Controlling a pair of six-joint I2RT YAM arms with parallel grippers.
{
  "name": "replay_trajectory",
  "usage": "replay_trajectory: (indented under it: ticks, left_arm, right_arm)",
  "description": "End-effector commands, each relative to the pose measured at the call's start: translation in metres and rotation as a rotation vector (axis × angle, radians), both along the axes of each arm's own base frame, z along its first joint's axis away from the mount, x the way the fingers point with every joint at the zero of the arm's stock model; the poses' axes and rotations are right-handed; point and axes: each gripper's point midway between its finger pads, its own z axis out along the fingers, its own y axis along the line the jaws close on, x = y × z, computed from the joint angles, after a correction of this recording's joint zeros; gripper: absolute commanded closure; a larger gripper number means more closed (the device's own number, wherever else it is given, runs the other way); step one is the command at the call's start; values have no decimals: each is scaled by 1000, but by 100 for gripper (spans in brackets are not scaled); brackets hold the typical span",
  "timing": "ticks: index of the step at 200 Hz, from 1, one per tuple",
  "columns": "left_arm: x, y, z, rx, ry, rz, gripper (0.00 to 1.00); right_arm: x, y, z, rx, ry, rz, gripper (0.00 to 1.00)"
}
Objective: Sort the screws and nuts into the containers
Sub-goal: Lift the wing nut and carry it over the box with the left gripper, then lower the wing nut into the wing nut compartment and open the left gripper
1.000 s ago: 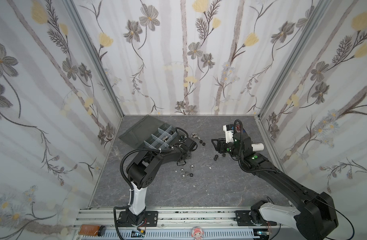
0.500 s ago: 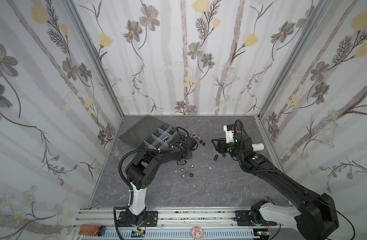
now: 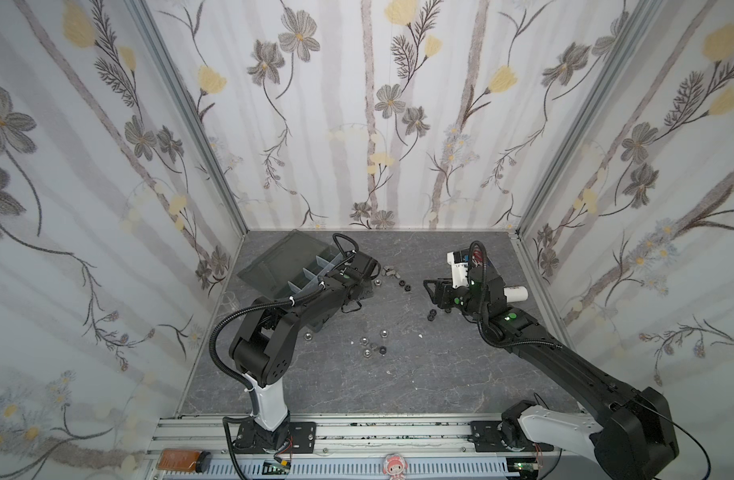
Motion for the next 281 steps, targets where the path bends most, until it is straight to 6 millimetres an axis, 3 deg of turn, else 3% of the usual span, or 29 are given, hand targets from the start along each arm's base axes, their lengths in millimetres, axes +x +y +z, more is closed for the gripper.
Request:
replay_trajectory:
  ticks: [1, 37, 85, 136, 167, 205, 232, 281]
  left_arm:
    - [14, 6, 10, 10, -18, -1, 85]
    - [36, 18, 13, 0, -12, 36, 85]
    - [58, 20, 8, -2, 7, 52, 84]
    - [65, 18, -12, 14, 49, 51, 79]
    - [68, 18, -11, 8, 41, 56, 70]
    - [68, 16, 15, -18, -2, 53, 57]
    - [62, 16, 52, -59, -57, 42, 48]
    - [19, 25, 110, -142, -175, 15, 24]
  right_arm:
    - [0, 2, 2, 15, -8, 5, 45]
    - [0, 3, -4, 20, -1, 8, 45]
    - [-1, 4, -14, 18, 18, 12, 45]
    - [-1, 2, -19, 9, 24, 9, 45]
    - [-1, 3, -19, 10, 24, 9, 45]
    - [1, 4, -25, -2, 39, 9, 45]
    - [11, 5, -33, -43, 63, 1, 45]
    - [40, 17, -47, -121, 141, -3, 45]
